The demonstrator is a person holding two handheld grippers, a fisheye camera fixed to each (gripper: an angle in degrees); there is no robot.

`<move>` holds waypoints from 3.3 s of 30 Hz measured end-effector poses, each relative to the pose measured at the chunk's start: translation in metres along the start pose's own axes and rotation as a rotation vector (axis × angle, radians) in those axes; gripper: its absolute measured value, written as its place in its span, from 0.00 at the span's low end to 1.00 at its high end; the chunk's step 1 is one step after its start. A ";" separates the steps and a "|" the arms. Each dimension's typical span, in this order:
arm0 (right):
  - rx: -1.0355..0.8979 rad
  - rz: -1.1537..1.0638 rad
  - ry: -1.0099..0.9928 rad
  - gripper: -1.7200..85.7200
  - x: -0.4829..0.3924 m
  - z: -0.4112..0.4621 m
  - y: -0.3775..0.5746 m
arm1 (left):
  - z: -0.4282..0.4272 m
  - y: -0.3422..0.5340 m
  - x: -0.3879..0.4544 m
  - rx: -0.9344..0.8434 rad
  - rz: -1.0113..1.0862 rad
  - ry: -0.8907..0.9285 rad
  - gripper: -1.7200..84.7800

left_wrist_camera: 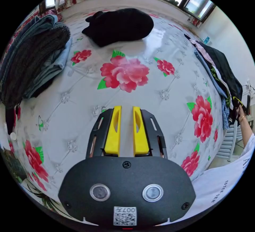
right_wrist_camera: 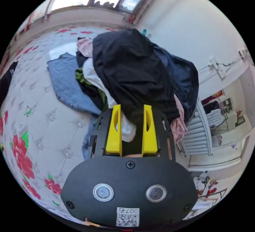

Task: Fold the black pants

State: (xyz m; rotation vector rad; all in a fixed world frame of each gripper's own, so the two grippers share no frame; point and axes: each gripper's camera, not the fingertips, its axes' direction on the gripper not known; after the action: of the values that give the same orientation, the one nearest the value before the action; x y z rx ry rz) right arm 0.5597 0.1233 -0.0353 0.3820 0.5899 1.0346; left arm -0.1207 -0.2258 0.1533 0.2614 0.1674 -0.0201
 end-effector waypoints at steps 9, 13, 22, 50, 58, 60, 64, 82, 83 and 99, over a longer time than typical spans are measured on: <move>0.158 -0.022 -0.507 0.06 0.002 -0.047 0.032 | -0.050 0.047 0.050 -0.019 0.042 0.021 0.04; 0.253 -0.283 -0.787 0.05 -0.054 -0.127 0.097 | -0.074 0.061 0.072 0.024 0.126 0.072 0.03; 0.003 -0.799 -1.294 0.06 -0.259 -0.256 0.287 | -0.141 0.155 0.061 0.105 0.295 0.264 0.10; -0.134 -0.646 -1.276 0.11 -0.247 -0.261 0.327 | -0.288 0.182 -0.283 0.294 -0.450 -0.103 0.02; -0.093 -0.317 -1.081 0.11 -0.179 -0.192 0.256 | -0.282 0.140 -0.172 0.265 0.014 0.084 0.10; -0.074 -0.279 -1.066 0.10 -0.175 -0.187 0.235 | -0.236 0.122 -0.068 0.176 0.247 0.228 0.11; -0.026 -0.255 -1.051 0.11 -0.179 -0.190 0.200 | -0.174 0.098 0.050 0.036 0.468 0.133 0.14; -0.034 -0.064 -0.931 0.12 -0.166 -0.144 0.196 | -0.263 0.195 -0.163 -0.151 0.109 -0.184 0.01; -0.009 -0.100 -0.902 0.12 -0.175 -0.149 0.194 | -0.266 0.197 -0.163 -0.132 0.086 -0.178 0.01; -0.019 -0.769 -0.543 0.03 -0.352 -0.189 0.198 | -0.296 0.227 -0.131 -0.111 0.089 -0.276 0.01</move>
State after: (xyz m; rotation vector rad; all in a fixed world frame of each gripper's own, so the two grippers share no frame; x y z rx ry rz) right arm 0.1737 -0.0910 0.0233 0.3559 0.1931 0.1755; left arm -0.2890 0.0696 -0.0491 0.1530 -0.1170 0.0414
